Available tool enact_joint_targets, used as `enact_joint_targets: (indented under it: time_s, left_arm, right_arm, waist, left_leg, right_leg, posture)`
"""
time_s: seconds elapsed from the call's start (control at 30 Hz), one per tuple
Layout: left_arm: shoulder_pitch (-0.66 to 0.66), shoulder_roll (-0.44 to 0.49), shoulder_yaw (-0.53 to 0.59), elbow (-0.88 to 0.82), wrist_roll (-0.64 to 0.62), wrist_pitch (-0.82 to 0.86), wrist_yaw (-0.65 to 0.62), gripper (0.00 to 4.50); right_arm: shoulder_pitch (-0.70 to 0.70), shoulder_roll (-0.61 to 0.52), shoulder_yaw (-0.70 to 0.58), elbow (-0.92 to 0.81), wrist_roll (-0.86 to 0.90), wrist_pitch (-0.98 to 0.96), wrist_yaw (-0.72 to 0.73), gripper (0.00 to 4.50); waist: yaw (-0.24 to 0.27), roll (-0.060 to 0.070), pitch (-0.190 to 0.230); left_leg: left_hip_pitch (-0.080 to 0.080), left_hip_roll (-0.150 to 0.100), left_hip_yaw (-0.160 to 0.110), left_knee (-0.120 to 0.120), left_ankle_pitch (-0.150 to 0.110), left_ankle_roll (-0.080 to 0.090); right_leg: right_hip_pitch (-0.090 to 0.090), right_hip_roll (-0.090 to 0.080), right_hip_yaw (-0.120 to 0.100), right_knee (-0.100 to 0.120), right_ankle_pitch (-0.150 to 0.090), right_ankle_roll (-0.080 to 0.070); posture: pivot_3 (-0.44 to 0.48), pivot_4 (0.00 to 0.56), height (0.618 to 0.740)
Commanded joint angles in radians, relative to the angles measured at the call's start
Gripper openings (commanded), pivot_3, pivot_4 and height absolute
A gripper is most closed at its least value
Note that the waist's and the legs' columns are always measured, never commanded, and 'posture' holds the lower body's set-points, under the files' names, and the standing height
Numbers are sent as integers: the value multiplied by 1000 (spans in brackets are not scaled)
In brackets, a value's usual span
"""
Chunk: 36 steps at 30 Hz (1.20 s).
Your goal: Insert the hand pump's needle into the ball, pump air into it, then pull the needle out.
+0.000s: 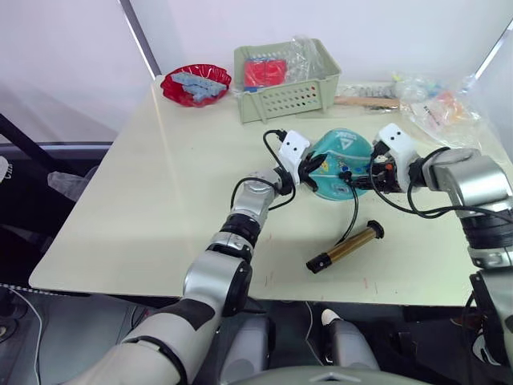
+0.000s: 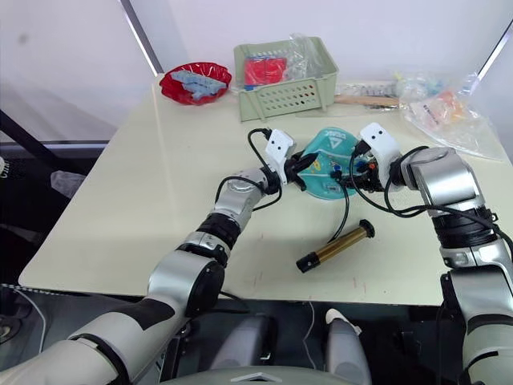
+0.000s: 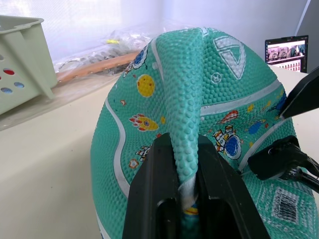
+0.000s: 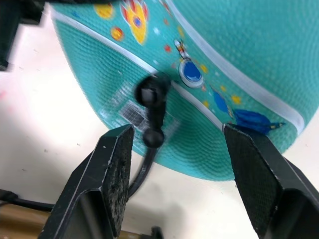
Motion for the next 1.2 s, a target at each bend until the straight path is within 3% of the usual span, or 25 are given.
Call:
enact_joint_targets:
  time_s: [0.03,0.33,1.2]
  left_arm:
    - [34,-15,-48,59,33,37,-30,0]
    - [36,-14,-50,53,33,40,-32,0]
    - [34,-12,-46,58,31,41,-22,0]
  right_arm:
    - [55,32,-98,-122,36,-12,-82,2969]
    - [137,112,-133,-211,70,-6,-219,2969]
    - [46,171,-71,16,57,-119,-295,2969]
  waist:
    - [1,0,0]
    - [0,0,0]
    - [-2,0,0]
  left_leg:
    - [0,0,0,0,0,0]
    - [0,0,0,0,0,0]
    - [1,0,1,0,0,0]
  right_leg:
    - [0,0,0,0,0,0]
    - [0,0,0,0,0,0]
    - [1,1,1,1,0,0]
  posture:
    - [0,150,737]
    - [0,150,737]
    - [0,150,737]
